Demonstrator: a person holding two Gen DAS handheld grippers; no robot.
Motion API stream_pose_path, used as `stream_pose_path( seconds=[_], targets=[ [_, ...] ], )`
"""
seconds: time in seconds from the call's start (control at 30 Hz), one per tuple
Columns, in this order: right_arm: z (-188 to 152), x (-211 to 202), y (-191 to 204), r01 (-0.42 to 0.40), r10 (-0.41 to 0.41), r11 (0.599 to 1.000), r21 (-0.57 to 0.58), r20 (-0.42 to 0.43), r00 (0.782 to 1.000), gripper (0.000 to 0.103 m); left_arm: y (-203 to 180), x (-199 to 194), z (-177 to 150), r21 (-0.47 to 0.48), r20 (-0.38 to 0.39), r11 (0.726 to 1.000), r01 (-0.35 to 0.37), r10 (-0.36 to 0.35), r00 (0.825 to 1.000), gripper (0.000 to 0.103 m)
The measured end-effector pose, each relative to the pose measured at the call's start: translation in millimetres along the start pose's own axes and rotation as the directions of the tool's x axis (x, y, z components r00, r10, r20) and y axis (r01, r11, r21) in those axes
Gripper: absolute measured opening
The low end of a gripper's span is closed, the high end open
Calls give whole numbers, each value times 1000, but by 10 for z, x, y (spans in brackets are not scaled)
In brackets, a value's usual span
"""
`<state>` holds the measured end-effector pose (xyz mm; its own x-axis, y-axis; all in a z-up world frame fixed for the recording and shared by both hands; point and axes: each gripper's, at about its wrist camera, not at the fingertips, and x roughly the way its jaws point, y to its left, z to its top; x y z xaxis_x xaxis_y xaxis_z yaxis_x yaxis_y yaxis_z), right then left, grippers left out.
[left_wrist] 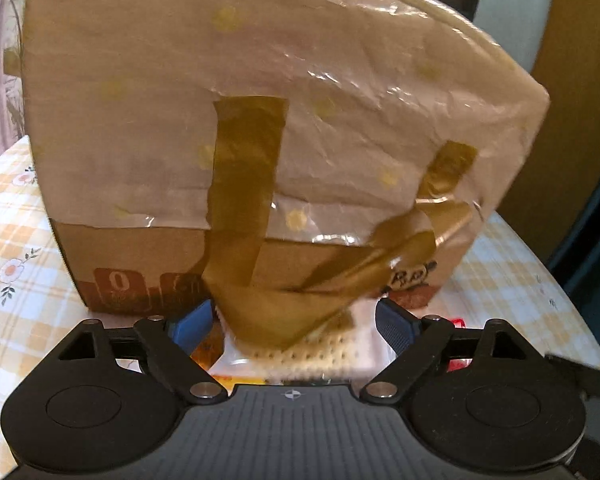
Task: Organize snacks
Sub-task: 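Lower the left tool onto the white cracker packet and close it while the right tool holds the red packet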
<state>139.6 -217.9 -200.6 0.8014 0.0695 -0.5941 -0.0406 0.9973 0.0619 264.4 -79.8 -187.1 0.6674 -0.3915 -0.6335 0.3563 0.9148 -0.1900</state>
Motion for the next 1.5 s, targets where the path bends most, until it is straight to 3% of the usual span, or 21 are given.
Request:
stream_pose_path(
  seconds=[0.3,0.73,0.9,1.03,1.13,1.27,1.33,1.5],
  targets=[
    [-5,-11,3,-15,15,1000,-1,6,1000,55,-135,233,42,3,-33,1000,-29,29,999,94],
    [2,0,-4,-16,16,1000,11,2,1000,55,-142,7,-279,-19,-75,997,75,-76,994,92],
    [0,9,4,-15,15,1000,5,-1,1000,55,-272,-163,-394,44,-82,979,197,-193,978,89],
    [-4,9,-1,-14,14,1000,7,0,1000,55,-356,-321,-426,146,-38,971,187,-183,982,88],
    [-2,14,1,-14,14,1000,4,0,1000,55,-259,-328,-363,155,-20,973,170,-169,985,85],
    [-6,16,16,-14,14,1000,-4,-4,1000,55,-259,-230,-214,172,-39,967,190,-186,982,65],
    [-7,14,11,-14,14,1000,-3,-4,1000,55,-312,-158,-195,190,-65,962,197,-188,980,60],
    [-1,15,7,-20,20,1000,0,-6,1000,55,-346,-75,-333,181,-115,960,214,-195,974,60]
  ],
)
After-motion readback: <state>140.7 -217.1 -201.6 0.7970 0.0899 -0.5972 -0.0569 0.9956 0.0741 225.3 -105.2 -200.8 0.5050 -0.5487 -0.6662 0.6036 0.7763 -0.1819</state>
